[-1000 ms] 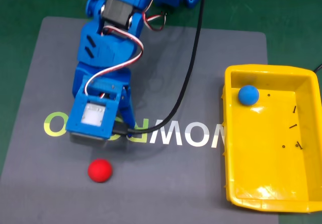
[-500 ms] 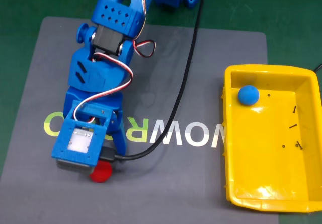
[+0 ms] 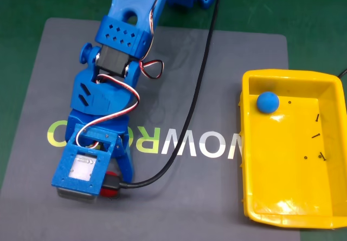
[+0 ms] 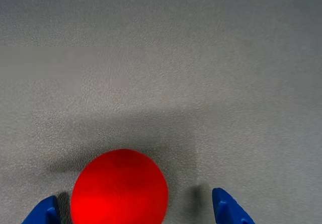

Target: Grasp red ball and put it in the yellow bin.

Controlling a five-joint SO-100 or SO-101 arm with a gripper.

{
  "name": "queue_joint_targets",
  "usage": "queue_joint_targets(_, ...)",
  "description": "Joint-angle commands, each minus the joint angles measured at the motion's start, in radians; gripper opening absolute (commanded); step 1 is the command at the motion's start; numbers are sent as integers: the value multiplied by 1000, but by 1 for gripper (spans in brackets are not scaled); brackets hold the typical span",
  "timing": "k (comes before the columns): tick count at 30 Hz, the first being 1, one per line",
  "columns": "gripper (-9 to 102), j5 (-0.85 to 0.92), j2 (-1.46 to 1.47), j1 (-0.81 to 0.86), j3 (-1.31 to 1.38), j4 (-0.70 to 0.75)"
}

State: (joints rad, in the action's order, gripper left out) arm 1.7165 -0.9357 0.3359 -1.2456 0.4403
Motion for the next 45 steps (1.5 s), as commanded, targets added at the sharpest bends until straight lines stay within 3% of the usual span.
queue_joint_targets(1,34,-18,-11,-20,77,-8)
queue_joint_targets(11,32,-58,26,-48,107,-9)
queue_joint_targets(19,0,-75,34,-54,118,-8)
queue_joint_targets(32,0,-97,-78,-86,109,-11)
queue_joint_targets(45,0,-170,-643,-405,-255,-6)
